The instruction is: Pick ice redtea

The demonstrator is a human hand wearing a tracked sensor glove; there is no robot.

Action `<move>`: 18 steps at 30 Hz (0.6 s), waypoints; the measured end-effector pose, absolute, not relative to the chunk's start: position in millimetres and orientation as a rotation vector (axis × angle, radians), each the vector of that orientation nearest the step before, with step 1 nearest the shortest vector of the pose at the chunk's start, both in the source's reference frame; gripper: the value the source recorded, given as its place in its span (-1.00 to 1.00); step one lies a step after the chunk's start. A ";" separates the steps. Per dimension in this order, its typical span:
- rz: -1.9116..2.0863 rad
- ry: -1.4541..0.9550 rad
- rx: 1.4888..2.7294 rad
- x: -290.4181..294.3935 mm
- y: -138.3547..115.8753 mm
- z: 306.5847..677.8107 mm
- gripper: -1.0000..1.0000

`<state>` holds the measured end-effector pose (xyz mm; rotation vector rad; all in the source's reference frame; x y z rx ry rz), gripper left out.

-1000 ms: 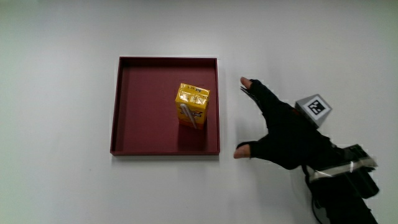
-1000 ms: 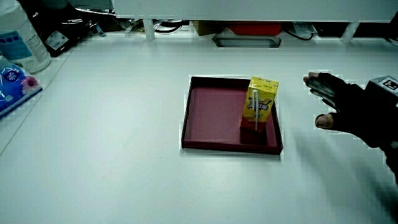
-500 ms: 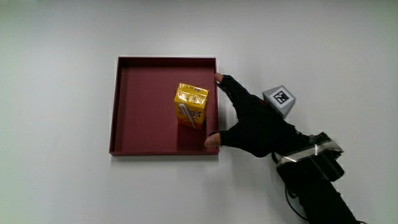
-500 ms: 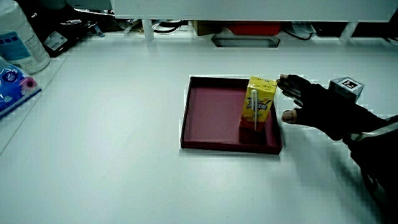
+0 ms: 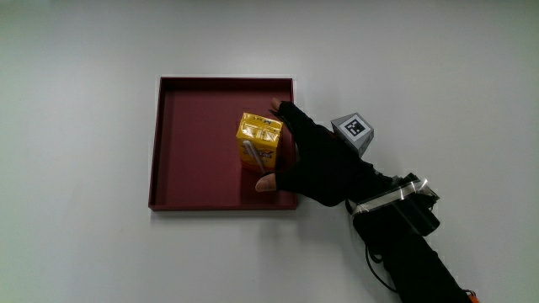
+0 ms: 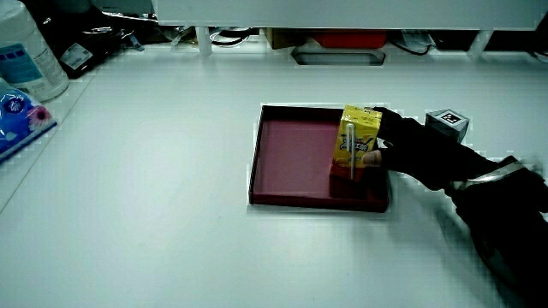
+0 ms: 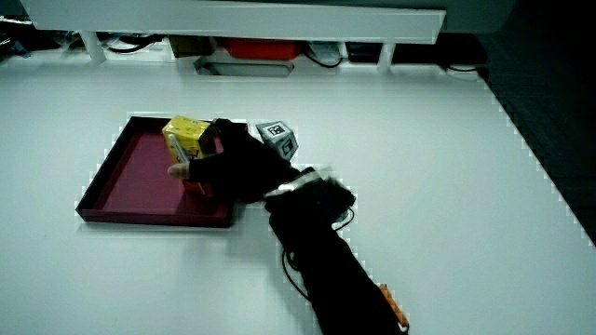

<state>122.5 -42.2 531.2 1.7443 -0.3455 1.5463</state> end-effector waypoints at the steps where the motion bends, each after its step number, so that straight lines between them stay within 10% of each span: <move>1: 1.550 -0.333 1.737 122.0 -41.6 530.4 0.00; 18: 1.735 -0.283 1.799 129.3 -38.9 537.1 0.44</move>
